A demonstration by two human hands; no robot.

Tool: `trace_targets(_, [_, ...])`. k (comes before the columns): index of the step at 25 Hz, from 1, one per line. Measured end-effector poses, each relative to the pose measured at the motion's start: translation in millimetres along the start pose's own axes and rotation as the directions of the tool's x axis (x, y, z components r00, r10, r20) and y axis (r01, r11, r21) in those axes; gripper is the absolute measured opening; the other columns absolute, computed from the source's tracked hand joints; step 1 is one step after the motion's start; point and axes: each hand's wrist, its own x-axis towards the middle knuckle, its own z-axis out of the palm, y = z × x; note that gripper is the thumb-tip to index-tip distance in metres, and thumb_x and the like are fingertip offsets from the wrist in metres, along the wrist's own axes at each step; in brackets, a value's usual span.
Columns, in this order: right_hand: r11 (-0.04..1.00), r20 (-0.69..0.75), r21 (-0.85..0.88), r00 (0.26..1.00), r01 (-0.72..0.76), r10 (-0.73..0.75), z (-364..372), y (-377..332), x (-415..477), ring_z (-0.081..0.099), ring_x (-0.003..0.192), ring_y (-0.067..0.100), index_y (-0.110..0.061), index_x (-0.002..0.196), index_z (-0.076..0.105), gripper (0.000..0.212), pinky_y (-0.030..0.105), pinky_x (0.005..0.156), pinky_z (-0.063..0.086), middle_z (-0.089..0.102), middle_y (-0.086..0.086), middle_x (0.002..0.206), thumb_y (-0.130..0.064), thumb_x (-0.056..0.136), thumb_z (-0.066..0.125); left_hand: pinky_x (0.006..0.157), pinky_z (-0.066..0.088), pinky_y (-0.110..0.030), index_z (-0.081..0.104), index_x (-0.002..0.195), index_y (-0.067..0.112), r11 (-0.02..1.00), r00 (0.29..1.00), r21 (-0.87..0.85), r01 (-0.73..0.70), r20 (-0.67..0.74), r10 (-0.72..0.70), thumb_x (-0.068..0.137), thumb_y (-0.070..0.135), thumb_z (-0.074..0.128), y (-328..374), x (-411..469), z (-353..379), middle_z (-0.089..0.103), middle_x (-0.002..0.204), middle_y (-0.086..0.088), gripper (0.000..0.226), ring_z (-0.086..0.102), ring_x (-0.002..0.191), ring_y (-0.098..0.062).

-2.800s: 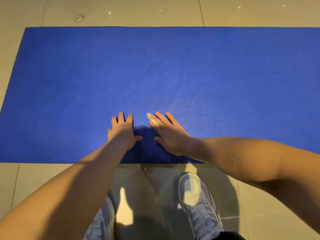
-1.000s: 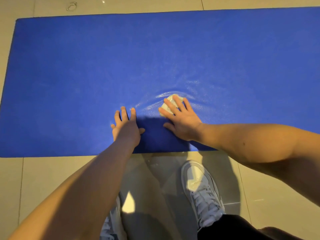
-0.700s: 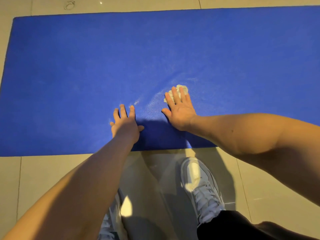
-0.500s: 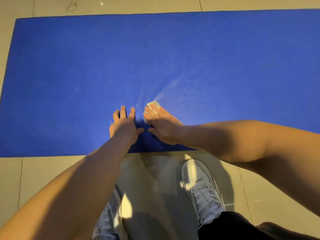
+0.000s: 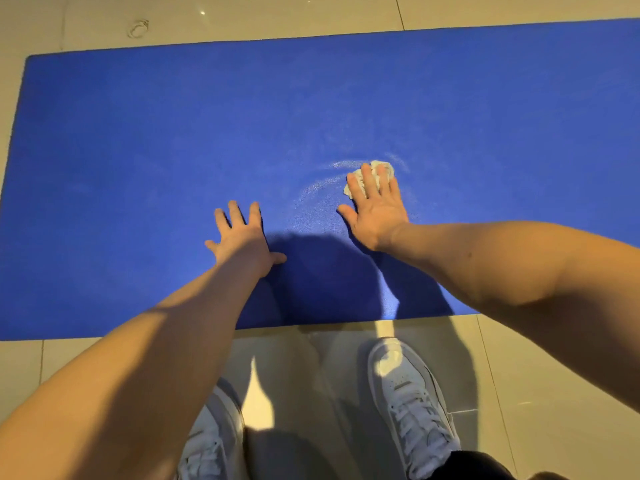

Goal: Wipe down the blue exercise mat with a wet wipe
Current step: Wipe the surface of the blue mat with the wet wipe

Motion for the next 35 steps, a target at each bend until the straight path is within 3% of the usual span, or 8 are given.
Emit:
trace_targets(6, [0.882, -0.110, -0.003, 0.877, 0.471, -0.468, 9.4, -73.4, -8.1, 0.017, 0.145, 0.041, -0.008, 0.131, 0.043, 0.055, 0.051, 0.119, 0.018, 0.032, 0.014, 0.149, -0.047, 0.093, 0.041, 0.083, 0.048, -0.046, 0.011, 0.155, 0.038, 0.999, 1.000, -0.049, -0.006, 0.024, 0.008, 0.071, 0.068, 0.078, -10.5, 1.4, -4.5, 0.005, 0.161, 0.002, 0.111, 0.012, 0.145, -0.034])
trace_targets(10, [0.813, -0.030, -0.115, 0.816, 0.570, -0.577, 10.1, -70.0, -5.3, 0.000, 0.153, 0.034, -0.019, 0.157, 0.017, 0.068, 0.048, 0.124, -0.002, 0.010, 0.005, 0.166, -0.055, 0.101, 0.027, 0.077, 0.044, -0.041, 0.046, 0.119, 0.022, 1.000, 0.994, -0.008, -0.030, -0.102, 0.029, 0.081, 0.063, 0.072, -5.2, 13.1, -17.8, 0.037, 0.130, -0.006, 0.062, 0.034, 0.120, -0.030])
trace_targets(15, [0.922, -0.049, -0.102, 0.924, 0.373, -0.379, -11.4, -26.2, 27.2, -0.006, 0.151, 0.038, -0.036, 0.152, 0.019, 0.060, 0.053, 0.122, -0.002, 0.003, -0.001, 0.167, -0.059, 0.098, 0.028, 0.106, 0.041, -0.053, 0.025, 0.148, 0.025, 0.998, 0.994, -0.038, -0.051, -0.101, 0.047, 0.071, 0.060, 0.083, 6.1, 46.5, -26.7, 0.008, 0.160, -0.001, 0.102, 0.004, 0.150, -0.029])
trace_targets(17, [0.978, -0.028, -0.095, 0.982, 0.184, -0.188, -13.6, -8.8, 42.6, -0.019, 0.151, 0.034, -0.040, 0.156, 0.002, 0.066, 0.053, 0.121, -0.009, -0.011, -0.002, 0.167, -0.065, 0.097, 0.017, 0.107, 0.039, -0.060, 0.000, 0.157, 0.038, 1.000, 1.000, -0.027, -0.001, 0.005, 0.001, 0.069, 0.063, 0.083, 6.6, 54.5, -30.4, -0.012, 0.164, 0.006, 0.124, -0.010, 0.153, -0.030])
trace_targets(21, [1.000, -0.040, 0.005, 0.999, 0.019, -0.019, -16.7, -6.9, 58.7, -0.021, 0.150, 0.030, -0.028, 0.158, -0.005, 0.072, 0.051, 0.122, -0.010, -0.015, 0.003, 0.166, -0.064, 0.098, 0.012, 0.102, 0.044, -0.060, -0.011, 0.157, 0.041, 1.000, 0.999, 0.010, 0.011, 0.033, -0.011, 0.068, 0.067, 0.081, 8.2, 57.4, -30.7, -0.017, 0.165, 0.006, 0.131, -0.011, 0.153, -0.033])
trace_targets(24, [0.996, -0.095, 0.069, 0.994, 0.063, -0.056, -8.9, -38.6, 54.2, -0.017, 0.151, 0.034, -0.014, 0.159, 0.003, 0.076, 0.051, 0.122, -0.005, -0.006, 0.010, 0.166, -0.057, 0.100, 0.024, 0.102, 0.043, -0.060, -0.009, 0.157, 0.041, 1.000, 1.000, -0.009, 0.010, 0.008, -0.010, 0.066, 0.068, 0.082, 7.2, 58.3, -30.1, -0.015, 0.164, 0.006, 0.132, -0.009, 0.152, -0.034])
trace_targets(30, [0.865, -0.143, -0.065, 0.853, 0.498, -0.502, -2.8, -68.7, 41.7, 0.007, 0.150, 0.041, -0.015, 0.147, 0.033, 0.064, 0.054, 0.121, 0.008, 0.021, 0.007, 0.161, -0.054, 0.096, 0.038, 0.098, 0.046, -0.055, 0.005, 0.155, 0.039, 1.000, 1.000, -0.001, 0.000, 0.015, 0.000, 0.060, 0.072, 0.082, 5.1, 61.4, -30.6, 0.000, 0.161, 0.002, 0.126, 0.003, 0.149, -0.034])
trace_targets(35, [0.968, -0.073, -0.113, 0.970, 0.222, -0.231, -23.7, -7.6, 72.2, -0.011, 0.152, 0.036, -0.035, 0.157, 0.006, 0.066, 0.055, 0.121, -0.006, -0.004, -0.002, 0.167, -0.063, 0.098, 0.014, 0.100, 0.043, -0.052, 0.041, 0.133, 0.020, 0.999, 0.994, -0.039, 0.019, -0.111, -0.023, 0.070, 0.069, 0.077, 20.9, 77.4, -51.9, 0.025, 0.146, -0.005, 0.088, 0.022, 0.138, -0.031])
